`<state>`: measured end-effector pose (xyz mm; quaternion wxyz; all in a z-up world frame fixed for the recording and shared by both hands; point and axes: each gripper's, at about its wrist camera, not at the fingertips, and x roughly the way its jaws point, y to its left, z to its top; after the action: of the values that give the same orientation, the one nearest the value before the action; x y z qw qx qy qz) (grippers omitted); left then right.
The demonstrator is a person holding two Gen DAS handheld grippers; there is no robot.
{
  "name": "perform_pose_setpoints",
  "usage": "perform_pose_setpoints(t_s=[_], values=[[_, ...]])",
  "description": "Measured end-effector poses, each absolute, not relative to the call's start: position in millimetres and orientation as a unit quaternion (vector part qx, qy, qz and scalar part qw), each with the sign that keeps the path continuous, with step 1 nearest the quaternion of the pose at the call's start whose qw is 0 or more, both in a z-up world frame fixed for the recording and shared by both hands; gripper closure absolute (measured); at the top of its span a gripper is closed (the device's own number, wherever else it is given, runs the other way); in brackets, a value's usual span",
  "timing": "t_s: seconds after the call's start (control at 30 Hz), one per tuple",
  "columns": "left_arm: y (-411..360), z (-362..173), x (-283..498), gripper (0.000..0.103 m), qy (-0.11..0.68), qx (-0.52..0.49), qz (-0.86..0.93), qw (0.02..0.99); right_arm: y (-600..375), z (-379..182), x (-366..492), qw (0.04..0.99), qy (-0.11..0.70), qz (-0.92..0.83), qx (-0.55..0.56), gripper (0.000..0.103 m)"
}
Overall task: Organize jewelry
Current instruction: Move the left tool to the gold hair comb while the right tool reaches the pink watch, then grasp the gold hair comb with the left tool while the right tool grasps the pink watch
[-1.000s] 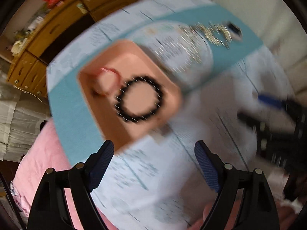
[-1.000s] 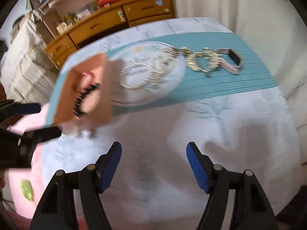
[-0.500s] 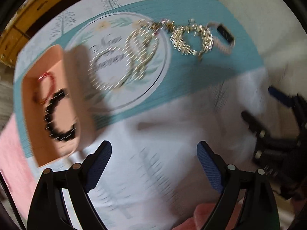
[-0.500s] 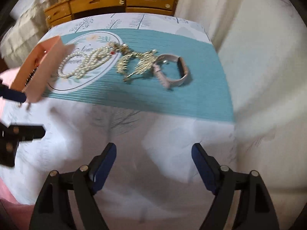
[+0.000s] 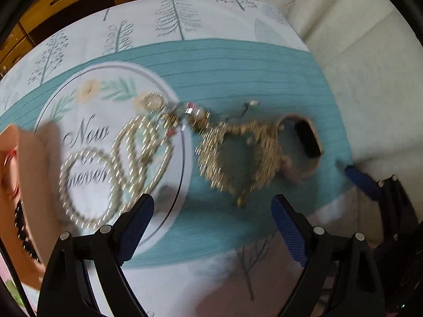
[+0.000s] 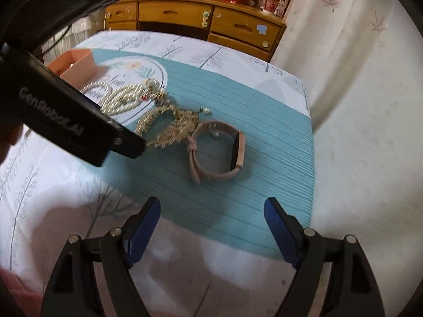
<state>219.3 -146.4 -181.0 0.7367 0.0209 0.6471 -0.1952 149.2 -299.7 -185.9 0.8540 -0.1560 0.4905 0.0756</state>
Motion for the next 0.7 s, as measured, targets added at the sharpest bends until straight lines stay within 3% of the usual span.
perform_pose_setpoints(t_s=[0.47,0.53,0.6,0.7], values=[[-181.4,-196.5,245.1,0.013,0.641,0.052,-0.199,0.739,-306.8,-203.5,179.2,0.883,0.440,0.100,-0.128,0.022],[-185.2,-197.9,249.0,0.013,0.644,0.046,-0.203,0.736,-307.7,-203.2,180.3,0.886,0.434,0.101,-0.132,0.029],[-191.4,-200.5,253.1,0.013,0.643,0.053,-0.197,0.738,-307.6,-204.7,183.8,0.884,0.435,0.101,-0.137,0.049],[-205.6,-205.8,259.7,0.013,0.641,0.077,-0.192,0.739,-309.8,-204.7,186.0,0.881,0.440,0.107,-0.135,0.060]])
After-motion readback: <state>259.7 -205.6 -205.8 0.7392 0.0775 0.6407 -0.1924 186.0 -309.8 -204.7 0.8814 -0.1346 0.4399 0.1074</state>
